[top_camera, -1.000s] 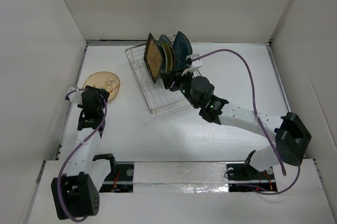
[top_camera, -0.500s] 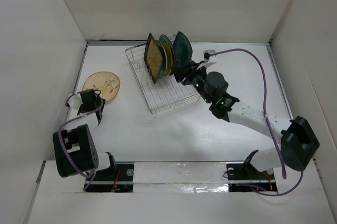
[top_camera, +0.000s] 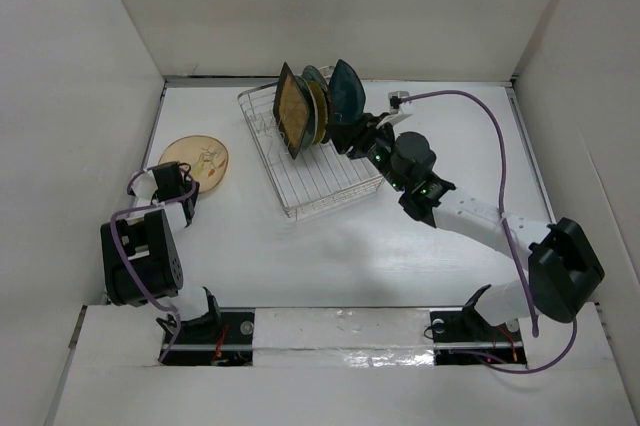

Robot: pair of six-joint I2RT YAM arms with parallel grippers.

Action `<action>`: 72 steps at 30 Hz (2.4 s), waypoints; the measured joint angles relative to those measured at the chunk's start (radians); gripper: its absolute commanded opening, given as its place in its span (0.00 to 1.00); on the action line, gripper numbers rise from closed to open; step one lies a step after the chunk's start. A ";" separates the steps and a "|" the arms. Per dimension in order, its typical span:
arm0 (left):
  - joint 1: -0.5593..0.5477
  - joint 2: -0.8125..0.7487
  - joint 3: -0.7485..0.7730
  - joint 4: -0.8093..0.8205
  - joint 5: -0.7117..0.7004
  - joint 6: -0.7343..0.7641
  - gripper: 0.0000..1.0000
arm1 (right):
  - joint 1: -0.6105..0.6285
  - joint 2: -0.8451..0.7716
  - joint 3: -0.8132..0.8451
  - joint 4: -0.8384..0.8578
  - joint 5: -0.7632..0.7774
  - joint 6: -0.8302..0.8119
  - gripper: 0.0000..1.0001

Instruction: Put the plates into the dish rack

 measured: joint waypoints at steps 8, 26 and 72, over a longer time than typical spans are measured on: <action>0.011 -0.007 -0.033 0.114 0.024 -0.043 0.00 | 0.000 0.003 0.000 0.000 -0.015 0.001 0.47; 0.013 -0.600 -0.184 -0.031 0.041 0.039 0.00 | 0.061 0.019 0.075 -0.113 -0.061 -0.050 0.68; 0.019 -0.917 -0.097 -0.184 0.709 0.148 0.53 | 0.000 0.516 0.444 -0.044 -0.644 0.185 0.00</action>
